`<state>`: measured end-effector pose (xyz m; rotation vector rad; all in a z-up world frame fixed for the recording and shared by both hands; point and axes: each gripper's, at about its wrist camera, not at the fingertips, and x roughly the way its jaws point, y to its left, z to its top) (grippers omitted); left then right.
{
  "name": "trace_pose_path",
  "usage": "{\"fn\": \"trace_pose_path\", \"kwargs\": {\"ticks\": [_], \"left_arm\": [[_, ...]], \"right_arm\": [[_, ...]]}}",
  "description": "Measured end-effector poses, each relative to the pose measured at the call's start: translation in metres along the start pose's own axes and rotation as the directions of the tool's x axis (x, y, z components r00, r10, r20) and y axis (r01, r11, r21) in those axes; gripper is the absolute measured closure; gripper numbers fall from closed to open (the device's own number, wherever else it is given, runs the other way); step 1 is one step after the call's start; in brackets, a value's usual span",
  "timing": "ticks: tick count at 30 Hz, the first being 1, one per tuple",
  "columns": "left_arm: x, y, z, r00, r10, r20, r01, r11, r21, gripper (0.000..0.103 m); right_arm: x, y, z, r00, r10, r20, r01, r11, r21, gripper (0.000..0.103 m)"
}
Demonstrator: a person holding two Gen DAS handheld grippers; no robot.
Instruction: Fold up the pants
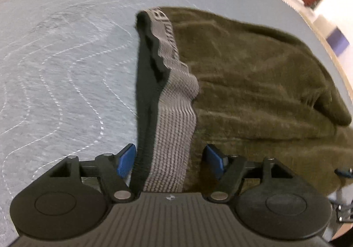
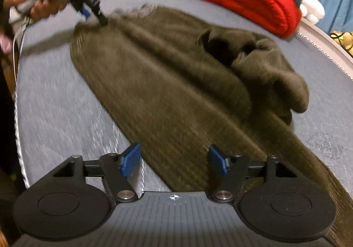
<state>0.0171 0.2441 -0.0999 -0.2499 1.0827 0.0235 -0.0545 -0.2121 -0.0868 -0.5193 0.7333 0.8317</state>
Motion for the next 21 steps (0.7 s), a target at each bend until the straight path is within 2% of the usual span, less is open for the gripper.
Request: {"fn": "trace_pose_path", "kwargs": {"ticks": [4, 5, 6, 7, 9, 12, 16, 18, 20, 21], "left_arm": [[0.005, -0.010, -0.004, 1.000, 0.029, -0.011, -0.028, 0.996, 0.082, 0.027], [0.005, -0.010, -0.005, 1.000, 0.028, -0.011, -0.027, 0.996, 0.088, 0.030], [0.004, -0.011, -0.005, 0.999, 0.031, -0.009, -0.030, 0.995, 0.096, 0.039], [0.001, -0.011, -0.006, 0.999, 0.043, -0.002, -0.043, 0.994, 0.104, 0.049], [-0.007, -0.011, -0.006, 0.999, 0.053, 0.010, -0.054, 0.993, 0.108, 0.063], [-0.033, -0.012, -0.003, 0.998, 0.037, 0.059, -0.044, 0.993, 0.112, 0.074], [-0.076, -0.010, -0.010, 0.987, 0.060, 0.148, -0.073, 0.994, 0.086, 0.079], [-0.083, -0.008, -0.015, 0.989, 0.066, 0.135, -0.077, 0.994, 0.078, 0.079], [-0.077, -0.007, -0.020, 0.993, 0.082, 0.081, -0.090, 0.992, 0.093, 0.076], [-0.073, -0.008, -0.020, 0.993, 0.102, 0.061, -0.108, 0.988, 0.107, 0.072]], "right_arm": [[0.003, -0.001, -0.002, 1.000, 0.010, -0.006, -0.010, 1.000, -0.006, 0.030], [0.004, -0.002, -0.003, 1.000, 0.012, -0.003, -0.012, 1.000, -0.005, 0.035], [0.003, -0.002, -0.003, 1.000, 0.007, 0.001, -0.007, 1.000, -0.011, 0.047], [0.004, -0.002, -0.002, 1.000, 0.006, 0.001, -0.006, 1.000, -0.016, 0.052], [0.006, -0.004, 0.000, 1.000, 0.008, 0.005, -0.008, 1.000, -0.022, 0.074], [0.003, -0.008, 0.004, 0.999, 0.047, 0.029, -0.046, 0.999, -0.005, 0.093], [-0.011, -0.016, 0.012, 0.988, 0.115, 0.103, -0.115, 0.993, 0.001, 0.095], [-0.019, -0.018, 0.012, 0.979, 0.169, 0.114, -0.171, 0.985, 0.002, 0.096], [-0.018, -0.016, 0.009, 0.976, 0.201, 0.081, -0.201, 0.980, -0.011, 0.095], [-0.014, -0.013, 0.007, 0.977, 0.208, 0.055, -0.207, 0.978, -0.023, 0.095]]}}
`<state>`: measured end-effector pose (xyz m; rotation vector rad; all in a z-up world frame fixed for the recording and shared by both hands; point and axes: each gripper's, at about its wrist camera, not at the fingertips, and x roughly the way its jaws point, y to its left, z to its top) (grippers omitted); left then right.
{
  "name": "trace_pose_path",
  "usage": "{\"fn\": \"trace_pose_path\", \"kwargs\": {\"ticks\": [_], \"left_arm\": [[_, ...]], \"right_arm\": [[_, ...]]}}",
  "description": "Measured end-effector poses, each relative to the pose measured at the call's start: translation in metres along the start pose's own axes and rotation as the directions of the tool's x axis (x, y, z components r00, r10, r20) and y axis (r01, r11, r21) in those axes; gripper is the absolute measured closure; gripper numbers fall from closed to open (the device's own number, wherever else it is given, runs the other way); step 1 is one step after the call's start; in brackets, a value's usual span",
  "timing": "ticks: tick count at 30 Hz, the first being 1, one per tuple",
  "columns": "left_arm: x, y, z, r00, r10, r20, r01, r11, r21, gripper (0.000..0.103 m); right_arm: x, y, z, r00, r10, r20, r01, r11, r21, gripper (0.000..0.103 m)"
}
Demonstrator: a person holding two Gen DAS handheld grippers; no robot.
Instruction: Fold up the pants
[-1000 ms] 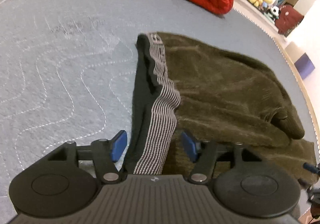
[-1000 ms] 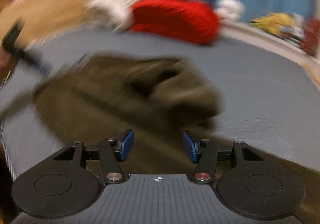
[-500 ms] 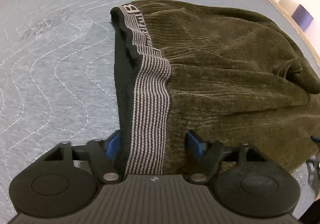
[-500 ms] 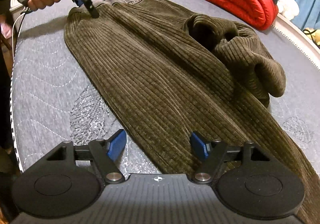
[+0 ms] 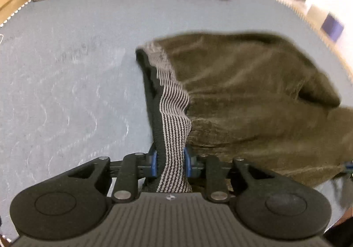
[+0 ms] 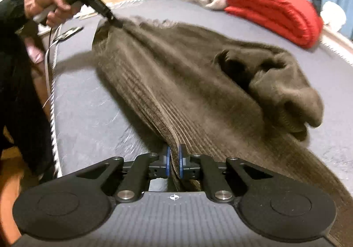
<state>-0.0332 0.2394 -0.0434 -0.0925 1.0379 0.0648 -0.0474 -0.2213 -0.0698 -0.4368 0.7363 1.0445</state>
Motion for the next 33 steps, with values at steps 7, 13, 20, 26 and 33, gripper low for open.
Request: {"fn": "trace_pose_path", "kwargs": {"ticks": [7, 13, 20, 26, 33], "left_arm": [[-0.009, -0.013, 0.013, 0.982, 0.128, 0.141, -0.135, 0.990, 0.039, 0.048], [-0.004, -0.038, 0.015, 0.988, -0.076, 0.136, 0.060, 0.991, 0.119, 0.050], [0.045, -0.056, -0.013, 0.997, 0.032, -0.076, -0.009, 0.959, 0.285, 0.062], [0.012, -0.060, 0.009, 0.999, -0.002, 0.034, -0.003, 0.986, 0.168, 0.061], [-0.054, -0.108, 0.053, 0.972, -0.023, 0.235, 0.005, 0.997, 0.079, 0.054]], "right_arm": [[-0.017, -0.016, 0.007, 0.998, 0.008, 0.065, -0.015, 0.995, 0.101, 0.071], [-0.030, -0.051, 0.007, 0.985, -0.070, 0.160, 0.018, 0.952, 0.306, 0.059], [0.018, -0.044, -0.012, 0.975, -0.164, -0.151, 0.188, 0.969, 0.160, 0.057], [-0.028, -0.078, 0.000, 0.971, -0.235, 0.037, 0.202, 0.898, 0.391, 0.055], [-0.083, -0.133, 0.004, 0.853, -0.489, 0.182, 0.196, 0.624, 0.756, 0.050]]}}
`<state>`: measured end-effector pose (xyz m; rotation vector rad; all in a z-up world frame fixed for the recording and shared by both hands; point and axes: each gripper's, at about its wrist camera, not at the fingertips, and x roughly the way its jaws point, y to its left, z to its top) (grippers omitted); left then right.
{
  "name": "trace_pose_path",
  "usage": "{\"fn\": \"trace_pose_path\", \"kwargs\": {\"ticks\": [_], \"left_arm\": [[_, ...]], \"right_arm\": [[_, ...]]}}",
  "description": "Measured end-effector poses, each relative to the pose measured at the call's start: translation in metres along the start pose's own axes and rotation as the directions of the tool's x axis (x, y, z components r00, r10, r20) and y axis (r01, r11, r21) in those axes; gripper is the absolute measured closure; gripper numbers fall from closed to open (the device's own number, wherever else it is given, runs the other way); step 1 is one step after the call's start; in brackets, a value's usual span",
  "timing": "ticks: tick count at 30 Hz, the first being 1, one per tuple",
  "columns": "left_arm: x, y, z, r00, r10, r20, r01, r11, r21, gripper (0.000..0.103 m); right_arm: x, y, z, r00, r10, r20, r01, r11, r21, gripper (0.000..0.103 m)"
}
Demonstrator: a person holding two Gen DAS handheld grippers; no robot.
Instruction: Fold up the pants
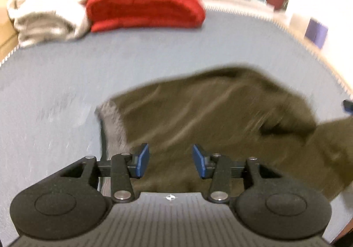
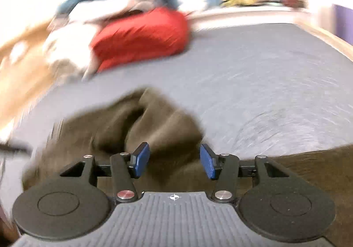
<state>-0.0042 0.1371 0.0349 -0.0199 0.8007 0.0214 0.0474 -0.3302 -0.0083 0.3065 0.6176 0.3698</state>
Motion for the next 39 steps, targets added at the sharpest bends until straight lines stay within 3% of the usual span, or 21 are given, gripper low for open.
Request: {"fn": "trace_pose_path", "kwargs": {"ticks": [4, 9, 12, 14, 20, 24, 33, 36, 39], "left_arm": [[-0.010, -0.047, 0.026, 0.992, -0.044, 0.120, 0.046, 0.999, -0.010, 0.054], [0.011, -0.084, 0.027, 0.970, -0.070, 0.233, 0.078, 0.997, -0.026, 0.052], [0.038, -0.095, 0.016, 0.980, -0.046, 0.194, 0.049, 0.999, -0.007, 0.052], [0.052, -0.098, 0.016, 0.983, -0.060, 0.171, 0.066, 0.998, -0.026, 0.052], [0.080, -0.092, 0.024, 0.990, -0.088, 0.114, 0.095, 0.994, -0.060, 0.051], [0.081, -0.095, 0.024, 0.987, -0.108, 0.121, 0.115, 0.992, -0.051, 0.040], [0.094, -0.093, 0.024, 0.989, -0.102, 0.104, 0.106, 0.993, -0.041, 0.038], [0.098, -0.094, 0.023, 0.990, -0.107, 0.090, 0.110, 0.993, -0.032, 0.034], [0.099, -0.095, 0.022, 0.991, -0.106, 0.086, 0.109, 0.994, -0.023, 0.034]], "right_arm": [[0.005, -0.015, 0.015, 0.997, -0.057, 0.057, 0.045, 0.980, 0.192, 0.050], [0.039, -0.014, 0.013, 0.994, -0.107, -0.007, 0.105, 0.957, 0.271, 0.050], [0.063, -0.014, 0.003, 0.981, -0.175, -0.081, 0.190, 0.945, 0.266, 0.049], [0.080, -0.016, -0.003, 0.970, -0.201, -0.136, 0.231, 0.935, 0.269, 0.049], [0.119, -0.023, -0.017, 0.937, -0.231, -0.264, 0.292, 0.931, 0.220, 0.049], [0.131, -0.015, -0.023, 0.937, -0.214, -0.276, 0.268, 0.947, 0.176, 0.047], [0.140, 0.001, -0.016, 0.984, -0.065, -0.167, 0.093, 0.982, 0.165, 0.046], [0.142, 0.005, -0.016, 0.986, -0.010, -0.167, 0.037, 0.987, 0.159, 0.044], [0.146, 0.010, -0.019, 0.981, -0.013, -0.196, 0.038, 0.992, 0.124, 0.043]]}}
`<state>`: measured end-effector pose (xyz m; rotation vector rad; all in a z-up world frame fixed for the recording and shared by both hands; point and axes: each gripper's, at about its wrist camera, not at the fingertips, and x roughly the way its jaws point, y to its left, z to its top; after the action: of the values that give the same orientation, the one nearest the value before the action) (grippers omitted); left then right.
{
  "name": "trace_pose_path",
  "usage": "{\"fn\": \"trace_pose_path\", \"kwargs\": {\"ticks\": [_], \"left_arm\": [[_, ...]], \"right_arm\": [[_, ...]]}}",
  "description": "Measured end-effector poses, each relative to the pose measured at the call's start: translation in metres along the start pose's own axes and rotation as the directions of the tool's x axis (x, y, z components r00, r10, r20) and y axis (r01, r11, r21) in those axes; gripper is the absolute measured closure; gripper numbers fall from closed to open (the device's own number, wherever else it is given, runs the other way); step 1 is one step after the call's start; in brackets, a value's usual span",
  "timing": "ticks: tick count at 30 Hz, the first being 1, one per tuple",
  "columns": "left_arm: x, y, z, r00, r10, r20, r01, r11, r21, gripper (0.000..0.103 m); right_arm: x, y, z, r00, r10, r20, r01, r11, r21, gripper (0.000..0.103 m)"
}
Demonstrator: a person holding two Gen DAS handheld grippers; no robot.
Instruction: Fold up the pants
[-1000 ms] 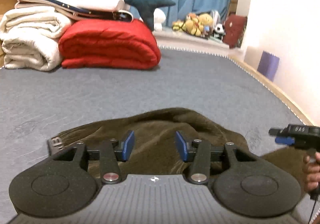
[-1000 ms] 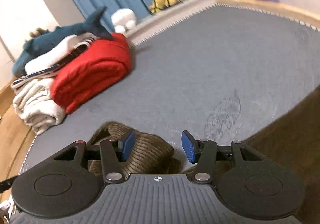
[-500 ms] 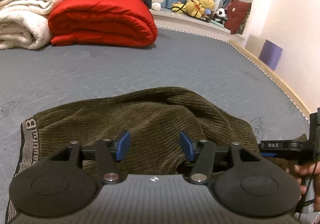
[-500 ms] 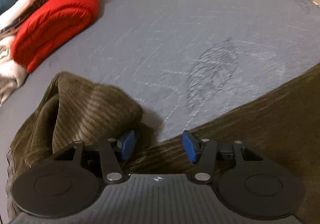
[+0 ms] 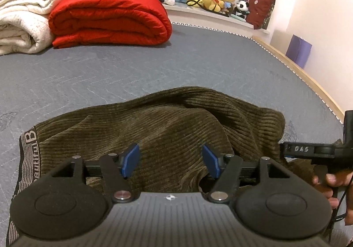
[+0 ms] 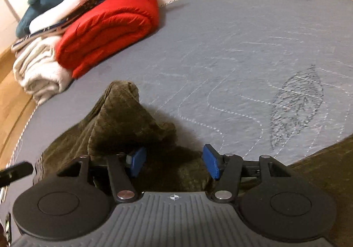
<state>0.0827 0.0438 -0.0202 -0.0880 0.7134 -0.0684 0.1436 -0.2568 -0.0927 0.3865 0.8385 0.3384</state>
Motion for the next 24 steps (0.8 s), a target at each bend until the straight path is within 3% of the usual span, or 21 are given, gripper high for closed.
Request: {"fn": "trace_pose_path", "kwargs": {"ticks": [5, 7, 8, 9, 13, 16, 20, 24], "left_arm": [[0.000, -0.001, -0.002, 1.000, 0.000, -0.004, 0.000, 1.000, 0.001, 0.034], [0.000, -0.001, -0.001, 1.000, 0.002, -0.004, -0.002, 1.000, -0.001, 0.034], [0.000, 0.000, -0.001, 1.000, 0.003, -0.004, -0.003, 1.000, -0.003, 0.034], [0.000, 0.001, -0.001, 1.000, 0.004, -0.003, -0.004, 1.000, -0.005, 0.034], [-0.001, 0.006, 0.000, 1.000, -0.001, 0.001, 0.001, 1.000, -0.023, 0.034], [-0.002, 0.011, 0.001, 1.000, -0.022, -0.001, 0.022, 0.998, -0.051, 0.034], [0.000, 0.020, 0.002, 0.998, -0.052, -0.016, 0.051, 0.994, -0.101, 0.034], [0.004, 0.023, 0.002, 0.998, -0.053, -0.032, 0.049, 0.991, -0.121, 0.034]], "right_arm": [[0.002, 0.010, -0.004, 0.999, -0.035, -0.017, 0.034, 0.996, -0.078, 0.045], [0.000, 0.015, -0.005, 1.000, -0.014, -0.016, 0.012, 0.995, -0.101, 0.069], [-0.001, 0.018, -0.006, 1.000, 0.008, -0.016, -0.010, 0.994, -0.112, 0.095], [-0.003, 0.022, -0.007, 1.000, 0.022, -0.008, -0.023, 0.991, -0.133, 0.103], [-0.019, 0.054, -0.014, 0.994, 0.048, 0.096, -0.017, 0.953, -0.303, 0.103], [-0.035, 0.081, -0.024, 0.979, 0.138, 0.150, -0.060, 0.897, -0.438, 0.103], [-0.040, 0.109, -0.042, 0.965, 0.241, 0.102, -0.136, 0.795, -0.591, 0.103], [-0.031, 0.115, -0.052, 0.977, 0.209, 0.036, -0.137, 0.752, -0.645, 0.103]]}}
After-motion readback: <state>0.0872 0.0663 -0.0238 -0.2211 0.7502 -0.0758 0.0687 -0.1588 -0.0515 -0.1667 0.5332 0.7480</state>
